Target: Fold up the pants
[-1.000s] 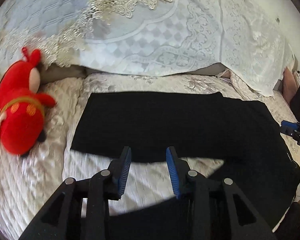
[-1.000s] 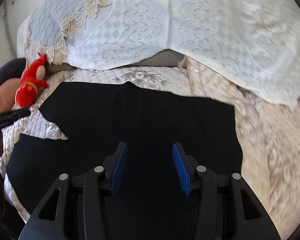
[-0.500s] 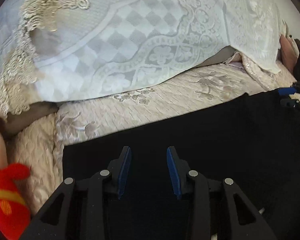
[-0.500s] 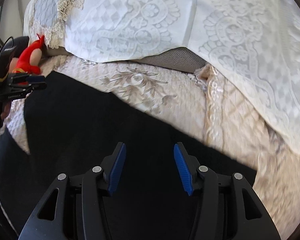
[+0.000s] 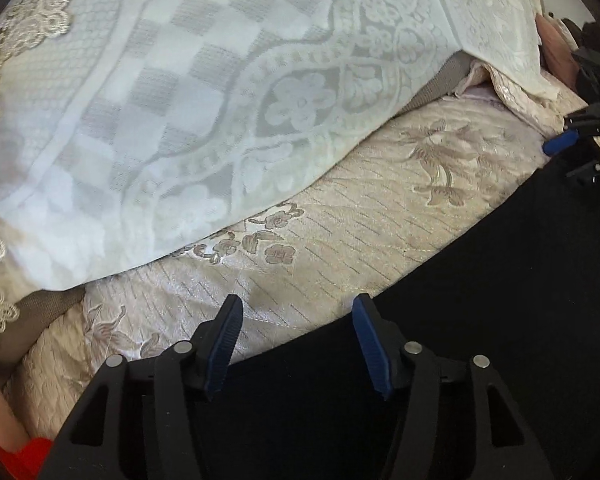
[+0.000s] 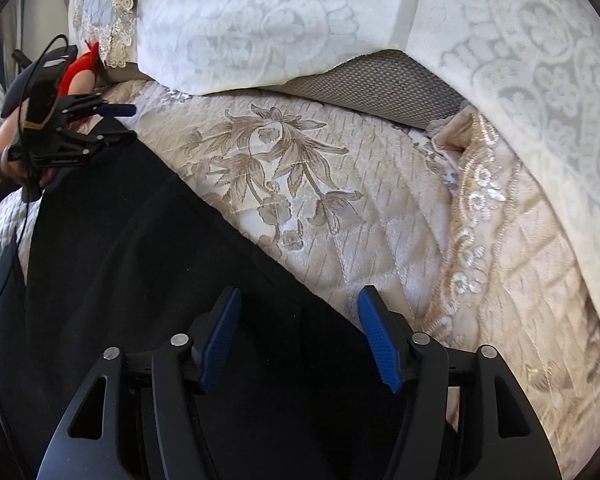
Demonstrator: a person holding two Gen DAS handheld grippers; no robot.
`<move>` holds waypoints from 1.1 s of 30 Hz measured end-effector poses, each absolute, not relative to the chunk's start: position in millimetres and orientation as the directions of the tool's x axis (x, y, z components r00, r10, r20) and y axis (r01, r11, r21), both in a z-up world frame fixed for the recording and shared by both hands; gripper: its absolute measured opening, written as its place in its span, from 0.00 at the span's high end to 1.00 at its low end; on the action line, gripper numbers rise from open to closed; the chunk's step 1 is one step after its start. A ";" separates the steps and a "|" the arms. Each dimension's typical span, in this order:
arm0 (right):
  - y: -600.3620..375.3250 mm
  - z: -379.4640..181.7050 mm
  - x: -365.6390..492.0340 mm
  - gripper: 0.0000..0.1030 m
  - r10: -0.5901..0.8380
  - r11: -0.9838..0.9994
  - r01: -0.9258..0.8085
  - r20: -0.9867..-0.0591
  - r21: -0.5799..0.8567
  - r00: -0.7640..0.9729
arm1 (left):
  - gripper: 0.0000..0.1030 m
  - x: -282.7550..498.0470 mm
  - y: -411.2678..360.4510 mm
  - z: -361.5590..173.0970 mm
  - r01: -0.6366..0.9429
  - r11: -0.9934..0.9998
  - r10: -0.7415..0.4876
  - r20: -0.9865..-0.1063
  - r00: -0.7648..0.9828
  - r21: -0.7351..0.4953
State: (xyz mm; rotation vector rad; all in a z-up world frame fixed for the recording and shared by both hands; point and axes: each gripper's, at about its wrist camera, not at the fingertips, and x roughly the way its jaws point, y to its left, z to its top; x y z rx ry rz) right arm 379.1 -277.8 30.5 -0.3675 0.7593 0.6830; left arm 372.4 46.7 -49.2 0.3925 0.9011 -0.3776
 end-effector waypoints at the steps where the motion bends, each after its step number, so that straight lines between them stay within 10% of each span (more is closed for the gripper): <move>1: -277.2 30.6 379.1 0.40 0.425 0.725 -0.685 -0.735 -0.072 0.528 | 0.36 373.8 47.4 -51.1 0.482 0.859 -0.155 -0.813 0.562 0.169; 6: -268.8 33.5 375.4 0.54 0.391 0.714 -0.690 -0.749 -0.119 0.534 | 0.38 377.3 52.4 -56.7 0.509 0.851 -0.194 -0.821 0.537 0.132; 11: -265.2 37.3 368.0 0.89 0.376 0.705 -0.691 -0.742 -0.160 0.555 | 0.95 360.1 31.3 -58.0 0.599 0.783 -0.221 -0.824 0.522 0.169; 13: -261.4 38.2 364.1 0.90 0.362 0.706 -0.684 -0.737 -0.183 0.571 | 0.99 354.7 21.7 -58.8 0.611 0.761 -0.194 -0.822 0.535 0.219; 25: -266.7 47.4 356.0 0.91 0.360 0.721 -0.665 -0.713 -0.196 0.601 | 0.95 363.0 54.8 -38.9 0.649 0.761 -0.323 -0.867 0.380 0.002; 29: -264.2 43.1 357.8 0.91 0.354 0.721 -0.664 -0.720 -0.197 0.598 | 0.53 362.3 65.0 -38.2 0.659 0.752 -0.349 -0.866 0.358 -0.031; 33: -262.8 41.5 360.1 0.91 0.352 0.719 -0.666 -0.723 -0.198 0.595 | 0.42 363.9 62.6 -43.1 0.696 0.717 -0.353 -0.882 0.312 -0.040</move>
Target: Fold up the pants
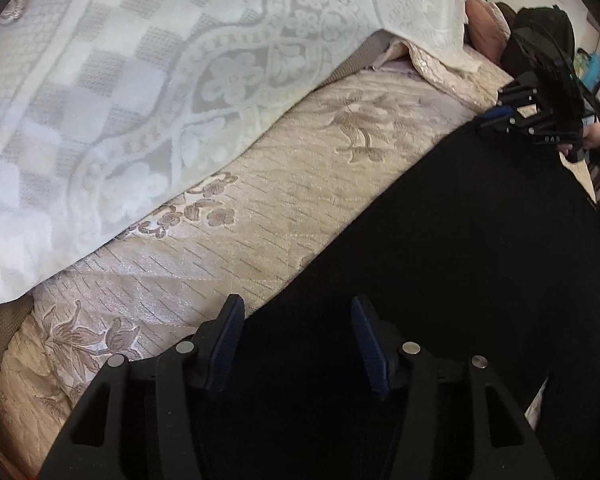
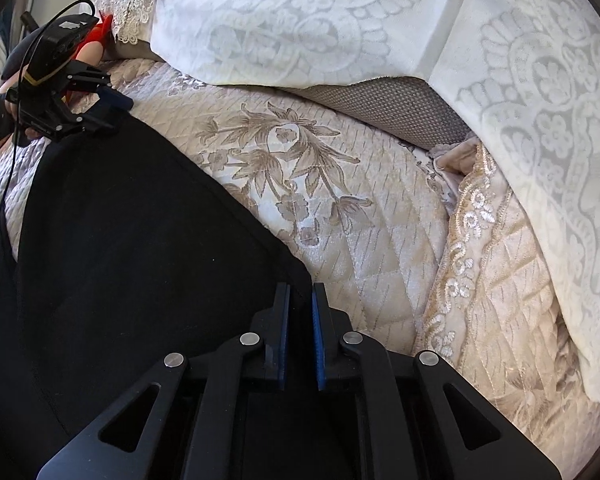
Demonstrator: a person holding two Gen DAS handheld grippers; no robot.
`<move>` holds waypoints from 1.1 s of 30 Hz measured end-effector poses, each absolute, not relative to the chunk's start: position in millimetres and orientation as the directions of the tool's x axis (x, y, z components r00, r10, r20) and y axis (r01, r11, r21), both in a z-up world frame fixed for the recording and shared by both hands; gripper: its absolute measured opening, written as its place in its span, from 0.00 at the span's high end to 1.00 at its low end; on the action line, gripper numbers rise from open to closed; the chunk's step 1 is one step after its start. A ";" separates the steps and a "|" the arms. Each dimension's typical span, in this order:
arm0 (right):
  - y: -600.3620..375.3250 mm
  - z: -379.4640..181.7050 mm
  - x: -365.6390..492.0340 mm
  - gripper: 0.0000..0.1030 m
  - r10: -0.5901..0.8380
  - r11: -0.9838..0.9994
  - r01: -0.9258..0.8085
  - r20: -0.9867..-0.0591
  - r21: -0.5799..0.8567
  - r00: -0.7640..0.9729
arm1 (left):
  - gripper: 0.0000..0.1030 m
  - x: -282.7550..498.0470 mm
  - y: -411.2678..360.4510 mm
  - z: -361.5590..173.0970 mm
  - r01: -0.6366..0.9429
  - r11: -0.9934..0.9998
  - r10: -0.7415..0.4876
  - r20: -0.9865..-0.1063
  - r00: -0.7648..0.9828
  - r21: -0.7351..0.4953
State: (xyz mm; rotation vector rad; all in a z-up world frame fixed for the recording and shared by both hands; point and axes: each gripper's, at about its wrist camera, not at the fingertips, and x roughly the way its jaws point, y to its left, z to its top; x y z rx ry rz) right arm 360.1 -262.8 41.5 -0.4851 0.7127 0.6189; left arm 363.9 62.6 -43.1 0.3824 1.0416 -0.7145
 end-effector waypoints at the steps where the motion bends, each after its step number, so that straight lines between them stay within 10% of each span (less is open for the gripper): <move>1: -262.7 41.2 360.5 0.91 0.351 0.718 -0.667 -0.723 -0.200 0.595 | 0.41 364.9 62.0 -45.9 0.700 0.713 -0.344 -0.888 0.305 -0.036; 6: -262.4 41.2 360.5 0.91 0.347 0.721 -0.662 -0.720 -0.204 0.600 | 0.41 367.6 51.3 -54.3 0.701 0.713 -0.312 -0.892 0.328 0.008; 11: -262.3 47.3 353.0 0.91 0.346 0.730 -0.649 -0.703 -0.214 0.621 | 0.93 349.0 34.3 -54.1 0.709 0.700 -0.277 -0.884 0.378 0.084; 33: -290.3 95.0 151.7 0.93 0.408 0.772 -0.589 -0.525 -0.240 0.747 | 0.95 159.0 55.3 58.3 0.520 0.846 -0.302 -0.701 0.647 0.115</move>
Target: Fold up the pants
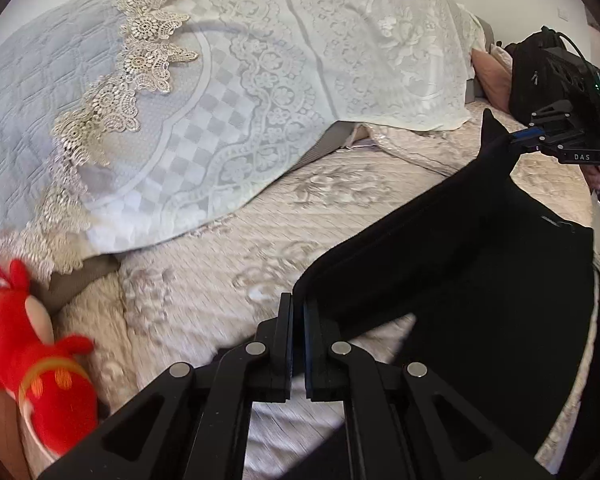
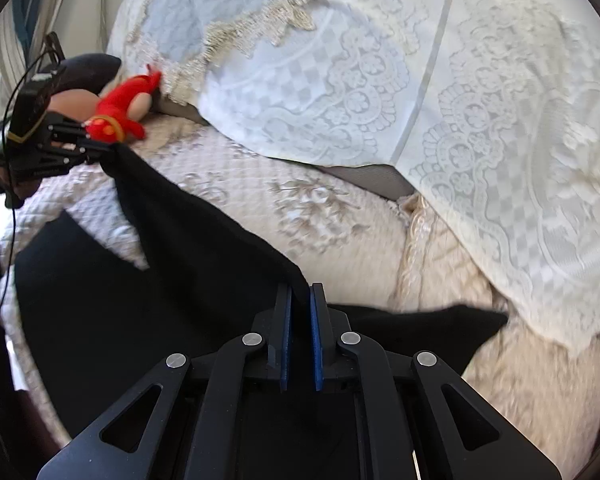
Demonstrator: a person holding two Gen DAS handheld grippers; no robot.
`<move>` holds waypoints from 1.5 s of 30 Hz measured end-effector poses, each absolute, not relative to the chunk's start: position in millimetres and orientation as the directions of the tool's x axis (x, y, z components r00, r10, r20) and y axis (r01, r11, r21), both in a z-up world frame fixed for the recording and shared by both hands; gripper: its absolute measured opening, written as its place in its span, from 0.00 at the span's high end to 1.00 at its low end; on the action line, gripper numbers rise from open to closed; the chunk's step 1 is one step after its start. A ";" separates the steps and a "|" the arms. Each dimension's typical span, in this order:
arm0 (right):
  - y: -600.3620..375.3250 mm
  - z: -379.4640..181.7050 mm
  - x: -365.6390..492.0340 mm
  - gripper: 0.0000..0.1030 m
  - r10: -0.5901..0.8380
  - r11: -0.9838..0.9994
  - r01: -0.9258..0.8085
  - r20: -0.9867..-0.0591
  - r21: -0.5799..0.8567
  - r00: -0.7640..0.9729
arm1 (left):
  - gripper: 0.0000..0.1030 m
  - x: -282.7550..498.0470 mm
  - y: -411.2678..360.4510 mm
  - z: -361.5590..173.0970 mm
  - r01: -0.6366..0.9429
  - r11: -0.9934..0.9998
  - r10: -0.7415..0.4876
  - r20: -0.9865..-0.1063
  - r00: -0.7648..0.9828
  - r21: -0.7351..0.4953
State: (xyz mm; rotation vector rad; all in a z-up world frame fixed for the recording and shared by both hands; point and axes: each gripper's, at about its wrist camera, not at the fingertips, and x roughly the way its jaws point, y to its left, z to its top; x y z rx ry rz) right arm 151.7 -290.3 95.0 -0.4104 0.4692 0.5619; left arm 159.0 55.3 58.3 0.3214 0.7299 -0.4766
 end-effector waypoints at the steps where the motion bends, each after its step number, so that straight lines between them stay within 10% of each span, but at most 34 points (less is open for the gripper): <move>1: -292.4 91.0 137.0 0.93 0.410 0.773 -0.589 -0.522 -0.236 0.748 | 0.95 147.8 57.1 58.7 0.519 0.849 -0.311 -0.700 0.643 0.100; 18: -328.1 -41.4 21.6 0.93 0.409 0.871 -0.486 -0.641 0.064 0.649 | 0.95 1.8 53.1 -13.6 0.457 0.879 -0.374 -0.789 0.488 -0.134; 28: -416.2 -21.3 -3.9 0.55 0.338 0.929 -0.188 -0.521 0.320 0.783 | 0.89 -15.0 94.3 -6.7 0.291 0.910 -0.407 -0.761 0.504 -0.294; 35: -443.8 -26.9 24.5 0.55 0.258 0.912 -0.020 -0.534 0.410 0.805 | 0.57 -27.3 165.3 -3.9 -0.088 0.899 -0.281 -0.719 0.635 -0.429; 45: -442.8 -36.9 45.1 0.54 0.195 0.912 0.079 -0.596 0.402 0.779 | 0.46 -4.7 159.2 -12.6 -0.170 0.877 -0.255 -0.735 0.629 -0.450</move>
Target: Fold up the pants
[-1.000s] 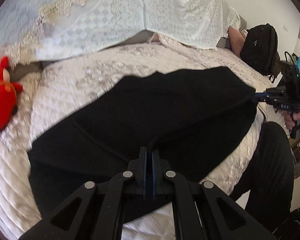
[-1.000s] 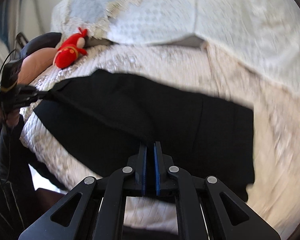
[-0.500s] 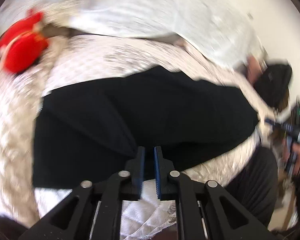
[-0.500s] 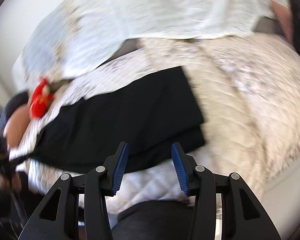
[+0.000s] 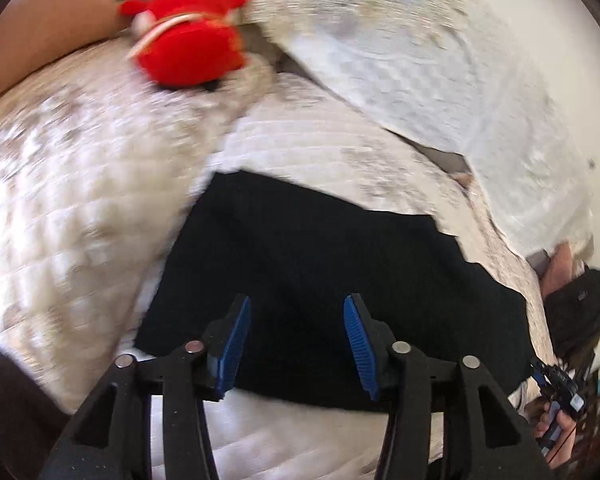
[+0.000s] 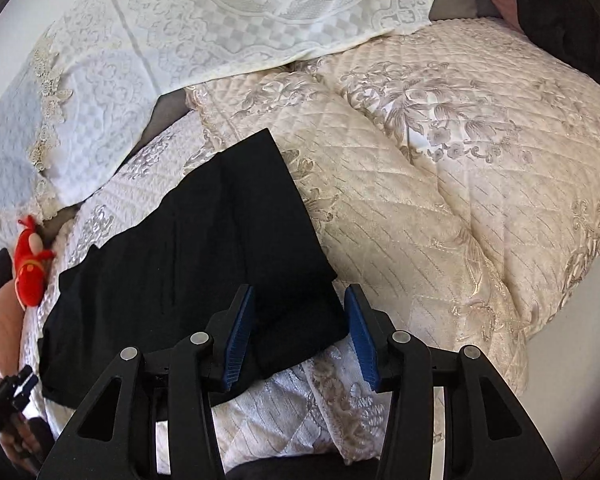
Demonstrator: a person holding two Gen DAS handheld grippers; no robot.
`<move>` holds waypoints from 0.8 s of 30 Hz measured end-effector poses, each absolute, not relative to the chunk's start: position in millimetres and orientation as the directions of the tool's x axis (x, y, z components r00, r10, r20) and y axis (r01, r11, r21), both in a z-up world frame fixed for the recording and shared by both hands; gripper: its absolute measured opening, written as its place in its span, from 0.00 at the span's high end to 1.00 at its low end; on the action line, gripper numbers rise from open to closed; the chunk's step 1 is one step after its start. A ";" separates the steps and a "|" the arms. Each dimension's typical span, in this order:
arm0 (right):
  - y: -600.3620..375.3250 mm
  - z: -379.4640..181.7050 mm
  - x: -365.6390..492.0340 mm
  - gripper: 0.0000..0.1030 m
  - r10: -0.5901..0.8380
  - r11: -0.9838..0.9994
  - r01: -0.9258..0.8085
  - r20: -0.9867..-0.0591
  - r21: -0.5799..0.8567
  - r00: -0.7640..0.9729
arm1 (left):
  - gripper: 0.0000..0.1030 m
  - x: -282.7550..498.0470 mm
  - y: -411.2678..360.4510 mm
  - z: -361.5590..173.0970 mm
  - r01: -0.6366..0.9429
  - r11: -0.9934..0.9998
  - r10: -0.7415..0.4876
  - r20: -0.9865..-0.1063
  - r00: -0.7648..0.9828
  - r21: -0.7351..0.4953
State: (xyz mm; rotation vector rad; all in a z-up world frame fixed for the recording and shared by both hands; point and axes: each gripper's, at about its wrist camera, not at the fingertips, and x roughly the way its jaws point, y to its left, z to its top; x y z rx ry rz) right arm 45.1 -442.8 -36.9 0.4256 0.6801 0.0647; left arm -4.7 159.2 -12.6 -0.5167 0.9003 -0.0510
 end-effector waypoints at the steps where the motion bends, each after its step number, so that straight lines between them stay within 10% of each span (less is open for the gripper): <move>1: -443.3 -37.1 45.3 0.54 0.195 0.912 0.083 -0.601 0.402 0.775 | 0.42 0.8 147.8 -10.8 -0.139 0.884 -0.269 -0.729 0.629 -0.446; 8: -441.3 -35.0 49.9 0.61 0.181 0.920 0.089 -0.616 0.381 0.767 | 0.46 32.0 100.4 -23.2 -0.147 0.960 -0.119 -0.819 0.561 -0.240; 12: -445.2 -27.2 44.1 0.82 0.169 0.921 0.080 -0.577 0.381 0.799 | 0.96 25.6 111.9 -19.4 -0.204 0.963 -0.029 -0.814 0.580 -0.179; 24: -452.9 -5.8 13.2 0.94 0.229 0.858 0.042 -0.455 0.512 0.860 | 0.96 -11.9 165.4 8.0 -0.290 0.898 -0.050 -0.732 0.680 -0.331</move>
